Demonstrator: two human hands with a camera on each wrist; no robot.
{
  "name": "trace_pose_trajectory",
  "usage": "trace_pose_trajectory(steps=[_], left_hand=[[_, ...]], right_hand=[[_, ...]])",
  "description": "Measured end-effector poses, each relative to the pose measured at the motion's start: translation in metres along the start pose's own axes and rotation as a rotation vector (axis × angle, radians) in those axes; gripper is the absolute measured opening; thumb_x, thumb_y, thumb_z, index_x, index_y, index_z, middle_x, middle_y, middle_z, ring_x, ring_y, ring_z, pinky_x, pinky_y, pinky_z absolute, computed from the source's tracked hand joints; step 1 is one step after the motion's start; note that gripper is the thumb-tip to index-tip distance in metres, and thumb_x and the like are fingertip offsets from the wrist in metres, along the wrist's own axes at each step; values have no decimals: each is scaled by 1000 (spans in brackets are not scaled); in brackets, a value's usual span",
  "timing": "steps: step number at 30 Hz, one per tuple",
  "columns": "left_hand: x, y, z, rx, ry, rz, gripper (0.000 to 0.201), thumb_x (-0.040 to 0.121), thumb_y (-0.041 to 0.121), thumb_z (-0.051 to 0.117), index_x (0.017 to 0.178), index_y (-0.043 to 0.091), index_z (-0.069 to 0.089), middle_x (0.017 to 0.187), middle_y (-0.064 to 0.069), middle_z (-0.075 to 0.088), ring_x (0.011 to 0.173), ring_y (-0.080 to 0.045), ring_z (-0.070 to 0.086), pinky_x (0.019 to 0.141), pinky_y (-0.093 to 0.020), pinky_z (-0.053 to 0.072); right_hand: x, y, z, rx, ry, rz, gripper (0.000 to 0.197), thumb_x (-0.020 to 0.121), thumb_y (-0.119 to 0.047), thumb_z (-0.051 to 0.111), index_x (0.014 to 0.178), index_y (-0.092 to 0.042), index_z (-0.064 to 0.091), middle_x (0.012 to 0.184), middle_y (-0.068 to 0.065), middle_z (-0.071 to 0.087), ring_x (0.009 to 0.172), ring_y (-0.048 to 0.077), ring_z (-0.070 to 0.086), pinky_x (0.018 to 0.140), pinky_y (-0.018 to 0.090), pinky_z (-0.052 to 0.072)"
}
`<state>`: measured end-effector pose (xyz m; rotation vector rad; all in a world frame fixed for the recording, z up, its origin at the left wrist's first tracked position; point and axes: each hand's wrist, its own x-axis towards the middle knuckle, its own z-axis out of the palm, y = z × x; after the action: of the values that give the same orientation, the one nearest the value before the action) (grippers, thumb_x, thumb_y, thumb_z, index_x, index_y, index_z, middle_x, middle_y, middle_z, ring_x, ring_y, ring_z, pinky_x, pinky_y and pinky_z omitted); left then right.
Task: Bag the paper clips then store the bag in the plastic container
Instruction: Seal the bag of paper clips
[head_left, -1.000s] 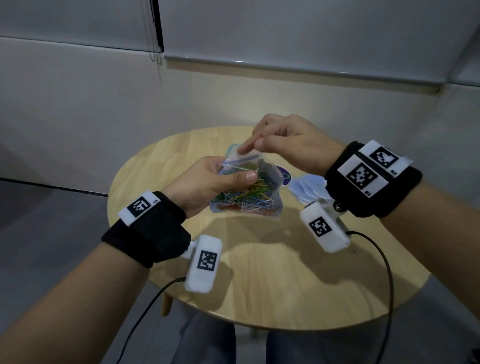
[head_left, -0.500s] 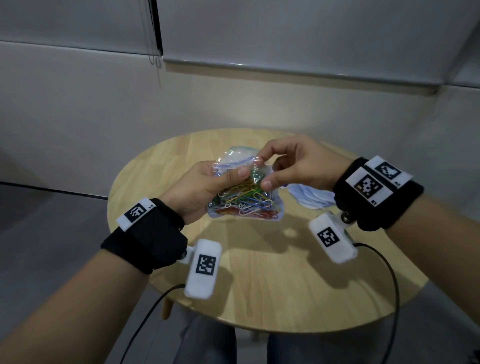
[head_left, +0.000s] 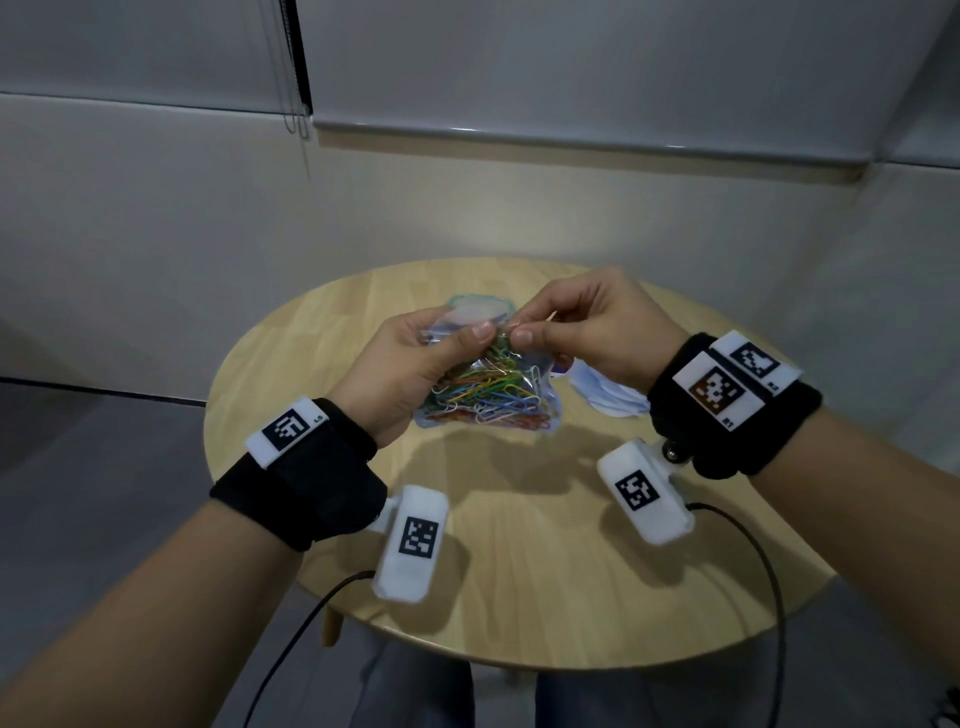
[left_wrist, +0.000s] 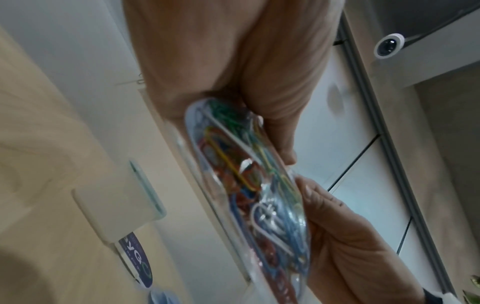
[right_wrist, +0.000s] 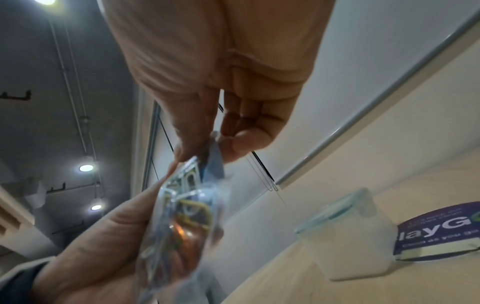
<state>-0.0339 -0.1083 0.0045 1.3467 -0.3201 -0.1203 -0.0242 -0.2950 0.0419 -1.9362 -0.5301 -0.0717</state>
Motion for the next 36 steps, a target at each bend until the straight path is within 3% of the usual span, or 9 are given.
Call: trace_pose_trajectory(steps=[5, 10, 15, 18, 20, 22, 26, 30, 36], left_hand=[[2, 2, -1, 45, 24, 29, 26, 81, 15, 66, 100, -3, 67, 85, -16, 72, 74, -27, 69, 66, -32, 56], [0, 1, 2, 50, 28, 30, 12, 80, 15, 67, 84, 3, 66, 69, -7, 71, 61, -20, 67, 57, -28, 54], [1, -1, 5, 100, 25, 34, 23, 74, 27, 68, 79, 5, 66, 66, -10, 68, 57, -21, 64, 58, -30, 52], [-2, 0, 1, 65, -62, -38, 31, 78, 29, 63, 96, 5, 70, 89, -18, 70, 77, -27, 68, 73, -40, 56], [-4, 2, -3, 106, -110, -88, 36, 77, 27, 64, 105, 5, 70, 98, -17, 71, 84, -24, 69, 78, -40, 57], [-5, 2, -4, 146, -79, -80, 35, 78, 23, 65, 105, 0, 70, 94, -15, 72, 80, -22, 68, 75, -38, 58], [-7, -4, 2, 172, 0, -30, 17, 87, 12, 63, 95, -2, 70, 82, -13, 72, 69, -19, 67, 64, -32, 56], [-7, -3, 4, 155, 1, -25, 15, 84, 15, 65, 89, 2, 68, 74, -7, 72, 62, -16, 66, 54, -25, 53], [1, 2, 2, 141, 60, 37, 15, 89, 10, 61, 75, 6, 57, 63, -2, 66, 53, -12, 62, 47, -22, 50]], right_hand=[[-6, 8, 4, 108, 3, -42, 21, 67, 6, 76, 78, -11, 69, 68, 6, 64, 52, 8, 55, 47, 17, 44], [-9, 11, 6, 110, -83, 22, 20, 74, 0, 72, 90, -13, 70, 77, 13, 61, 56, 8, 52, 49, 18, 42], [-11, 8, 6, 46, -160, 113, 12, 84, 5, 61, 93, 10, 67, 68, 12, 61, 50, 4, 55, 48, 15, 45], [-12, 8, 1, 53, -123, 76, 14, 84, 6, 60, 79, -3, 69, 61, -5, 66, 56, 6, 59, 55, 18, 49], [-11, 9, -5, 12, -40, 27, 18, 83, 5, 61, 78, -9, 70, 67, -5, 64, 67, 14, 59, 65, 26, 49], [-9, 9, -7, -76, -21, -8, 18, 83, 4, 62, 78, -12, 69, 76, 0, 59, 74, 17, 56, 73, 31, 46], [-7, 6, -5, -240, -133, 6, 27, 84, 2, 62, 71, -21, 65, 81, -4, 53, 70, 0, 53, 74, 18, 42], [-8, 6, -4, -244, -124, -6, 20, 84, 2, 62, 76, -16, 66, 83, -3, 54, 78, 11, 55, 80, 25, 44], [-11, 7, 0, 118, 107, -70, 23, 73, 11, 69, 91, -3, 71, 80, 15, 70, 77, 29, 63, 77, 43, 56]])
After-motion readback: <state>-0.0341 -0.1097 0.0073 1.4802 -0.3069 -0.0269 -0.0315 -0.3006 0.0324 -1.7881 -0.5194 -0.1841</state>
